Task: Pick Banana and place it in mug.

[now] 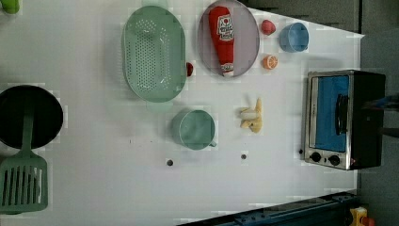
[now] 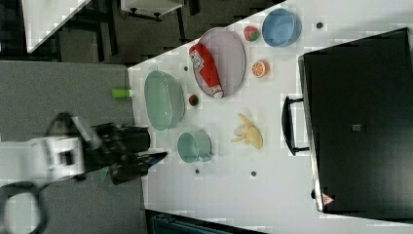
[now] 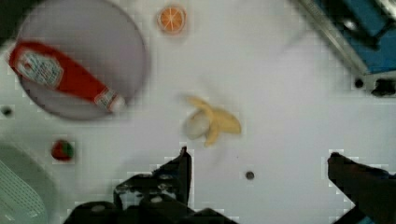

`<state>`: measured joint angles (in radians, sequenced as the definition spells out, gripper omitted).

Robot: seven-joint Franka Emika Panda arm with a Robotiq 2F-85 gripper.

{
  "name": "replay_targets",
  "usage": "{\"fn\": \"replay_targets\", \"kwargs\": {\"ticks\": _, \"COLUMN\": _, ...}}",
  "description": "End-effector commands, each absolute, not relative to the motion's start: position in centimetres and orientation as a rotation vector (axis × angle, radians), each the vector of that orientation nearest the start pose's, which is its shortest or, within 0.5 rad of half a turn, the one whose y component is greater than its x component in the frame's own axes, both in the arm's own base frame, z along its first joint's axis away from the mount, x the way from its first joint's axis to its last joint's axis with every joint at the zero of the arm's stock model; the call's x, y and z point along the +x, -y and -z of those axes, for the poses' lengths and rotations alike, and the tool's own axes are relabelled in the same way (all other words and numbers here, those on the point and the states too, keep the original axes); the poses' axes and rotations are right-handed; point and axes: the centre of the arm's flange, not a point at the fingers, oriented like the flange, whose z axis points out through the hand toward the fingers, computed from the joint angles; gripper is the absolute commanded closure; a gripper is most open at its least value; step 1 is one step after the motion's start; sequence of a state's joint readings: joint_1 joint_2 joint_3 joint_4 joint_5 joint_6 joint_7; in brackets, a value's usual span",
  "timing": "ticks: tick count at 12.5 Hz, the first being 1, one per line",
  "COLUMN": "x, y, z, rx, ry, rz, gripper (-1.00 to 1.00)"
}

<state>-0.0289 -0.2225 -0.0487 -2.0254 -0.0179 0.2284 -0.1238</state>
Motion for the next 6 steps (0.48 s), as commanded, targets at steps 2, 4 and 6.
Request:
{"fn": "replay_targets", "kwargs": {"ticks": 2, "x": 50.1, "y": 2.4, "z": -41.3, "rx": -3.106, "ry": -0.582, "rz": -0.257, "gripper": -1.0}}
{"fn": "replay_targets", "kwargs": {"ticks": 4, "x": 49.8, "y": 2.3, "z": -36.8, "rx": -3.127, "ry": -0.357, "rz": -0.314, "gripper": -1.0}}
{"fn": "replay_targets", "kwargs": {"ticks": 6, "x": 49.5, "y": 2.3, "z": -32.8, "rx": -3.13, "ry": -0.154, "rz": -0.323, "gripper": -1.0}}
